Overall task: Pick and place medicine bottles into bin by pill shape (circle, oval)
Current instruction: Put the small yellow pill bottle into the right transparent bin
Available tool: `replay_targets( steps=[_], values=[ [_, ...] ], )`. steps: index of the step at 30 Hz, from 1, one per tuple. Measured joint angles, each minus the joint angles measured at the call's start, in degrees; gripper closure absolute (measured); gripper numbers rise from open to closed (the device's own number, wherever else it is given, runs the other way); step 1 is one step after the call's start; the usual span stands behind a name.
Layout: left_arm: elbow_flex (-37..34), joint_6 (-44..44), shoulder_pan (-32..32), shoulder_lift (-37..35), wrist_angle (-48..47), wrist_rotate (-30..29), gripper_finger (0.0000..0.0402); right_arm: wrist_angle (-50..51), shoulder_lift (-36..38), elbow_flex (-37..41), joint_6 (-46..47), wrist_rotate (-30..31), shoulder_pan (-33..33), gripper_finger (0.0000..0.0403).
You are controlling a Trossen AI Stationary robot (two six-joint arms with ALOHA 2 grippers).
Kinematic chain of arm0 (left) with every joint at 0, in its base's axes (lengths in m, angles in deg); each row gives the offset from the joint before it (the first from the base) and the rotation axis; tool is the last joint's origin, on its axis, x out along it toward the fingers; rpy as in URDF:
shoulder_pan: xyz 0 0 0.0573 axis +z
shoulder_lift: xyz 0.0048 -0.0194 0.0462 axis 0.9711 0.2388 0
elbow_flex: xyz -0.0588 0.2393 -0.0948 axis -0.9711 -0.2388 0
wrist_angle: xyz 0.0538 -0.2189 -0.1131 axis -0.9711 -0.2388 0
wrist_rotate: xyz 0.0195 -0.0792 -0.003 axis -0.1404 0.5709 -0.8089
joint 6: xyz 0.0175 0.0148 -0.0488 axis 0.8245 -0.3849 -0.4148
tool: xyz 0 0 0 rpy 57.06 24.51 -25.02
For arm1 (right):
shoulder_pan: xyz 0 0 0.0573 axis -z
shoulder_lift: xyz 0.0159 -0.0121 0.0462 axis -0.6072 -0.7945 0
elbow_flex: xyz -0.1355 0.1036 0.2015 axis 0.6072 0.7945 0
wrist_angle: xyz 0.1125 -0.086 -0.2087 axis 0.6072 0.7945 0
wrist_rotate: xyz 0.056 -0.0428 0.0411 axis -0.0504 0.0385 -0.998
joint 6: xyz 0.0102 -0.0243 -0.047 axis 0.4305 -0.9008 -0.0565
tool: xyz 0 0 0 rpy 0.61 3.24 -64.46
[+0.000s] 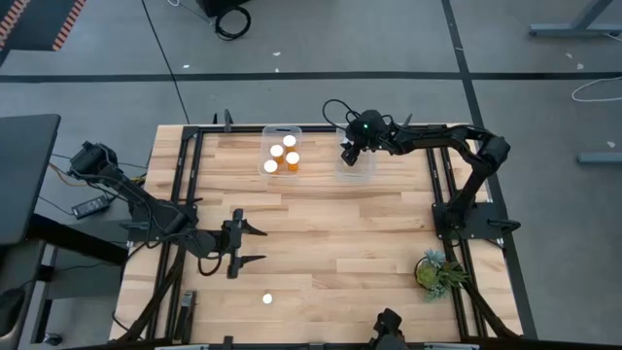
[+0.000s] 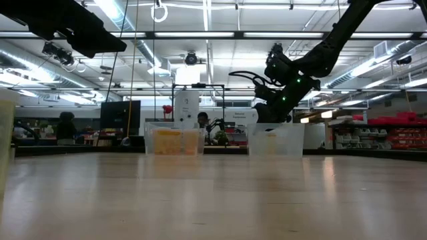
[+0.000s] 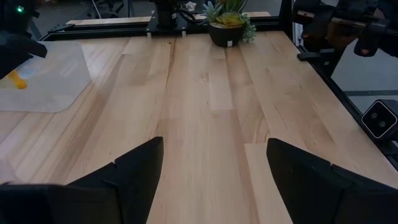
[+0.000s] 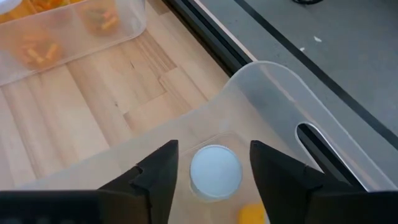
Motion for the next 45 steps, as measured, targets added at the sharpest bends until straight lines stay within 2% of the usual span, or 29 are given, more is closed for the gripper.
replay_targets(
  steps=[6, 14, 19, 36, 45],
  values=[
    [0.0, 0.0, 0.0, 0.0, 0.0, 0.0, 0.0108, 3.6, 0.2, -2.7, -0.3, 0.0, -0.1, 0.0176],
    [0.0, 0.0, 0.0, 0.0, 0.0, 0.0, 0.0108, 12.4, 0.2, -7.8, -0.3, 0.0, -2.4, 0.0175],
    [0.0, 0.0, 0.0, 0.0, 0.0, 0.0, 0.0108, 14.1, 0.2, -9.3, -0.1, 1.4, -5.0, 0.0175],
    [0.0, 0.0, 0.0, 0.0, 0.0, 0.0, 0.0108, 14.3, 0.2, -11.4, -0.3, 2.2, -15.8, 0.018],
    [0.0, 0.0, 0.0, 0.0, 0.0, 0.0, 0.0108, 14.3, 0.2, -11.4, -0.3, -0.1, -25.9, 0.018]
  ],
)
